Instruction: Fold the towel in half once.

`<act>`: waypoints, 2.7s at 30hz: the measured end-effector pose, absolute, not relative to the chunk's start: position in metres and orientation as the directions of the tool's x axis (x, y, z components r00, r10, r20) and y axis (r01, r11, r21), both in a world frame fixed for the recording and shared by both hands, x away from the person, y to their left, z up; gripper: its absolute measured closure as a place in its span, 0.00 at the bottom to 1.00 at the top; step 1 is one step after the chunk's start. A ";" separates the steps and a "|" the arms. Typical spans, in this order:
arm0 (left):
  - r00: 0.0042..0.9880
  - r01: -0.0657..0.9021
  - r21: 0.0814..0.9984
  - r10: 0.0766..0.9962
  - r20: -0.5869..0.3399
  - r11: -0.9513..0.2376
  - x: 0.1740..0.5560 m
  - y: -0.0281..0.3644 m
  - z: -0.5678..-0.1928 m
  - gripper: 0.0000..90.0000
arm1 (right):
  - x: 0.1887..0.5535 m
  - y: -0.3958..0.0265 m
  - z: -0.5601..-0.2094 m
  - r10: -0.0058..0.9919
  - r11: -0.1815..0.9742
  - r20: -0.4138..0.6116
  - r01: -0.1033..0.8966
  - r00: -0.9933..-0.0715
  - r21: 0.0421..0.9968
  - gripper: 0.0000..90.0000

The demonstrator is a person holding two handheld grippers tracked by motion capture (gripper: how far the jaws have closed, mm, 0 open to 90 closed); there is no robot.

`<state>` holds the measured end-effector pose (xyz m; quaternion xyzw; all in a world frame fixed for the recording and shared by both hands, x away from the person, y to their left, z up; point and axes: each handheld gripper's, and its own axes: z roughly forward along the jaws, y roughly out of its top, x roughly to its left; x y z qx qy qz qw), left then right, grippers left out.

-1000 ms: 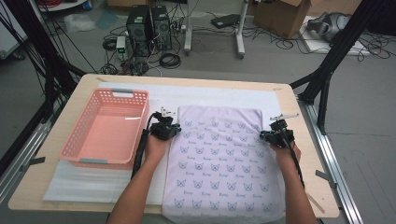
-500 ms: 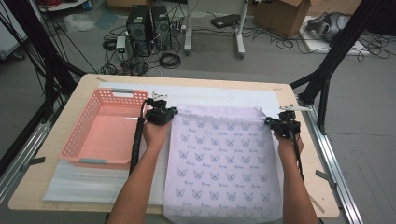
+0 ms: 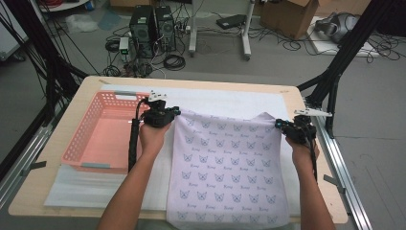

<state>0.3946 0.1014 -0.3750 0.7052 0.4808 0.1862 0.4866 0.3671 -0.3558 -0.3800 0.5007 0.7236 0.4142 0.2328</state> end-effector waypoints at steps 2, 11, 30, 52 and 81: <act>0.481 0.498 0.865 0.849 -0.217 -0.061 0.387 0.104 -0.379 0.97 | 0.360 -0.357 -0.381 0.913 0.163 0.076 0.530 -0.400 0.832 0.96; 0.536 0.487 0.871 0.810 -0.237 -0.067 0.345 0.112 -0.392 0.97 | 0.315 -0.359 -0.389 0.896 0.172 0.077 0.501 -0.437 0.848 0.96; 0.609 0.459 0.874 0.773 -0.179 -0.159 0.248 0.118 -0.423 0.97 | 0.217 -0.361 -0.423 0.887 0.164 0.109 0.526 -0.449 0.835 0.96; 0.592 0.535 0.833 0.766 -0.252 -0.140 0.296 0.106 -0.425 0.43 | 0.237 -0.368 -0.417 0.924 0.119 0.122 0.575 -0.363 0.810 0.62; 0.571 0.501 0.854 0.795 -0.203 -0.142 0.310 0.100 -0.426 0.92 | 0.294 -0.341 -0.422 0.916 0.226 0.047 0.609 -0.398 0.760 0.94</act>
